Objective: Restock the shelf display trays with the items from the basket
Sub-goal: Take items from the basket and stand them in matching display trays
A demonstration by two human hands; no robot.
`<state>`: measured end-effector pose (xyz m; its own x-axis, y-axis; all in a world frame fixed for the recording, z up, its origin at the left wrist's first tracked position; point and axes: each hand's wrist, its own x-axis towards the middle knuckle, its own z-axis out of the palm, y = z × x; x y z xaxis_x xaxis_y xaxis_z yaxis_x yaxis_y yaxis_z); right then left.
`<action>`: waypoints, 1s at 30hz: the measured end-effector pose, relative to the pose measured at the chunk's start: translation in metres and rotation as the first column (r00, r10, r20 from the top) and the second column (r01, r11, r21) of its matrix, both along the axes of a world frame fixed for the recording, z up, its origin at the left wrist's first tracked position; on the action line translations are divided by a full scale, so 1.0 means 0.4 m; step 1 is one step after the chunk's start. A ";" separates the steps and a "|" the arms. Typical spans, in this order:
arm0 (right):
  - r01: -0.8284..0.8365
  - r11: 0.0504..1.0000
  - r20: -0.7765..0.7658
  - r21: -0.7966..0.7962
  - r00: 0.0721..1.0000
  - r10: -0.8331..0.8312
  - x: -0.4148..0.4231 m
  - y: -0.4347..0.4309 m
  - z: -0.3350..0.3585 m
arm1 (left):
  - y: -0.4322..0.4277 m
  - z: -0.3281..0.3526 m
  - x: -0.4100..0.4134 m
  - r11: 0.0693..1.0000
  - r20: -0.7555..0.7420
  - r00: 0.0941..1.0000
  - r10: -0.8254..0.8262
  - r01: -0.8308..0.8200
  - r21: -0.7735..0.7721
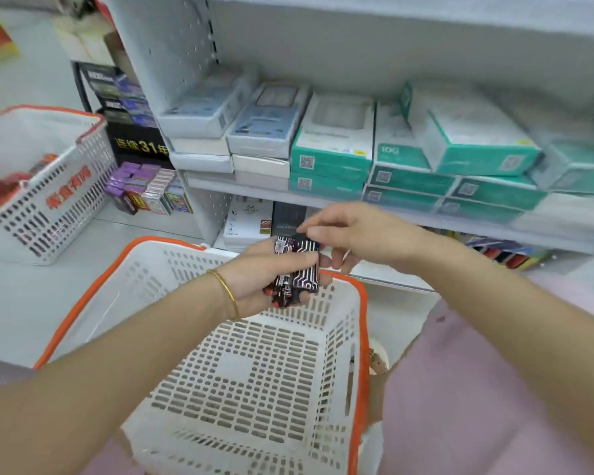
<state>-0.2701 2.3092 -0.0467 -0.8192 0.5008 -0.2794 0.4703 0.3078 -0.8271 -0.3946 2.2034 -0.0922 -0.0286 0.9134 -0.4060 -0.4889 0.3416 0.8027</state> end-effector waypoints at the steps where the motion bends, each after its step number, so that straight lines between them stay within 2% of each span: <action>1: -0.039 0.999 -0.004 -0.023 0.999 0.039 0.003 0.001 0.008 | -0.008 0.015 0.001 0.999 -0.059 0.998 -0.032 0.033 0.021; 5: -0.037 0.996 -0.064 -0.080 0.997 0.032 0.015 0.003 0.005 | -0.007 0.038 0.003 0.990 -0.296 0.951 -0.089 0.118 0.081; 7: -0.019 0.996 -0.099 -0.089 0.995 0.010 0.008 0.009 0.005 | 0.008 0.040 -0.005 0.990 -0.343 0.937 -0.062 0.100 0.095; 12: 0.051 0.992 -0.196 -0.114 0.978 -0.073 -0.013 0.025 0.014 | 0.024 0.047 -0.031 0.991 -0.340 0.940 0.012 0.035 0.132; 17: 0.089 0.981 -0.229 -0.170 0.965 -0.128 -0.021 0.038 0.029 | 0.018 0.071 -0.051 0.987 -0.250 0.966 0.063 -0.023 0.159; 22: 0.102 0.953 -0.298 -0.285 0.936 -0.189 -0.024 0.025 0.046 | 0.009 0.094 -0.049 0.973 -0.301 0.942 0.149 -0.086 0.212; 25: 0.115 0.973 -0.325 -0.202 0.929 -0.177 -0.024 0.010 0.056 | 0.005 0.108 -0.039 0.971 -0.333 0.923 0.192 -0.129 0.203; 27: 0.169 0.977 -0.387 -0.132 0.898 -0.208 -0.025 0.006 0.082 | 0.003 0.125 -0.038 0.972 -0.289 0.936 0.200 -0.151 0.182; 30: 0.268 0.958 -0.493 0.102 0.850 -0.185 -0.032 0.011 0.168 | 0.012 0.173 -0.052 0.971 -0.195 0.957 0.215 -0.188 0.150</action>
